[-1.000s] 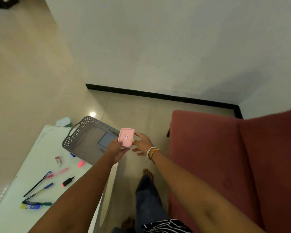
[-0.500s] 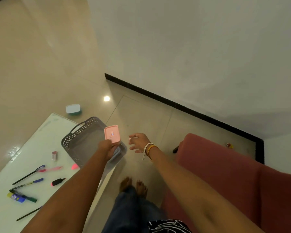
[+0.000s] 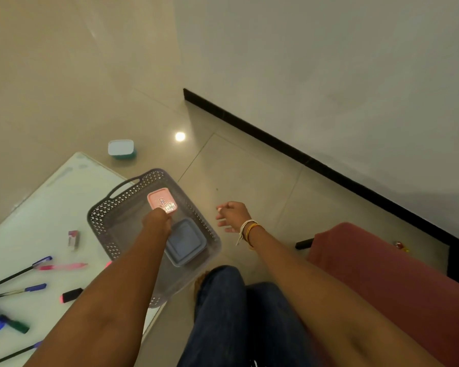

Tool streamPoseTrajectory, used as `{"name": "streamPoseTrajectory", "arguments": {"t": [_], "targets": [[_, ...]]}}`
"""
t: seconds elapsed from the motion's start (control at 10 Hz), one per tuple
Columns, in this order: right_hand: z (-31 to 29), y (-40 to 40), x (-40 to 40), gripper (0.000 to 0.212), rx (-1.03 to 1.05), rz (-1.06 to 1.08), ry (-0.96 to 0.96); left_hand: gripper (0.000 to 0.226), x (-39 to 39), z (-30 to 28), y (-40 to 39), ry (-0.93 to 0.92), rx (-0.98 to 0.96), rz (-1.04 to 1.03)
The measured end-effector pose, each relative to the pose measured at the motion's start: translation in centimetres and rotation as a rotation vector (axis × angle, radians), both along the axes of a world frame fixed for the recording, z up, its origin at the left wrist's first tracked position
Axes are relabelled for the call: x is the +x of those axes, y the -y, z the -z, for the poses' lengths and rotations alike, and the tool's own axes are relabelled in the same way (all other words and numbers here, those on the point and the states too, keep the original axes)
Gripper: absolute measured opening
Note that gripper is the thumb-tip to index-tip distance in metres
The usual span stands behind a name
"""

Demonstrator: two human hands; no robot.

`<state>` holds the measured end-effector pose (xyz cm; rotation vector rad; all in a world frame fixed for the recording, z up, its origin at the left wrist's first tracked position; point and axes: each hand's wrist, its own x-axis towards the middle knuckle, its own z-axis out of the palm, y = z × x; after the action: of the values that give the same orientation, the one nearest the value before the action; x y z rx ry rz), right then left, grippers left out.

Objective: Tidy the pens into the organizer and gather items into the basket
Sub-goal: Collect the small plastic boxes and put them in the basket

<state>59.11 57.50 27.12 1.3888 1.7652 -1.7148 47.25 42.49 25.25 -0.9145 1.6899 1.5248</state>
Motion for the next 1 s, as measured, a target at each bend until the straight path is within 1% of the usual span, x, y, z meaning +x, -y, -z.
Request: {"name": "streamPoseTrajectory", "arguments": {"t": [0.1,0.2,0.3,0.4,0.5,0.6,0.7,0.8,0.9,1.0], "targets": [[2.0,0.4,-1.1,0.014,0.071,-0.065,0.015,0.044,-1.5,5.4,-0.3,0.105,0.150,-0.323],[4.4,1.1,-2.1,0.031,0.218,-0.277,0.062,0.041,-1.7,7.1,0.2,0.122,0.127,-0.255],[5.6,2.1,-2.7,0.044,0.186,-0.440,0.094,0.030,-1.6,7.9,0.6,0.162,0.081,-0.176],[6.9,3.1,-3.4,0.046,0.197,-0.511,0.120,0.013,-2.6,9.9,1.7,0.089,-0.034,-0.072],[7.3,3.3,-3.6,0.046,0.217,-0.513,0.127,0.019,-3.4,11.5,1.9,0.048,-0.148,0.162],[7.0,3.2,-3.9,0.046,0.204,-0.531,0.139,0.035,-3.1,10.6,2.4,-0.007,-0.360,0.328],[6.6,3.2,-4.1,0.047,0.204,-0.537,0.149,0.049,-1.9,9.3,2.8,0.016,-0.449,0.378],[6.2,3.1,-4.1,0.048,0.197,-0.546,0.154,0.050,-0.4,9.3,2.7,0.116,-0.338,0.294],[6.3,2.7,-4.3,0.049,0.180,-0.535,0.156,0.049,-0.1,9.0,1.8,0.085,-0.335,0.317],[6.2,2.5,-4.6,0.050,0.167,-0.560,0.179,0.046,0.6,8.0,1.0,0.030,-0.395,0.443]]}}
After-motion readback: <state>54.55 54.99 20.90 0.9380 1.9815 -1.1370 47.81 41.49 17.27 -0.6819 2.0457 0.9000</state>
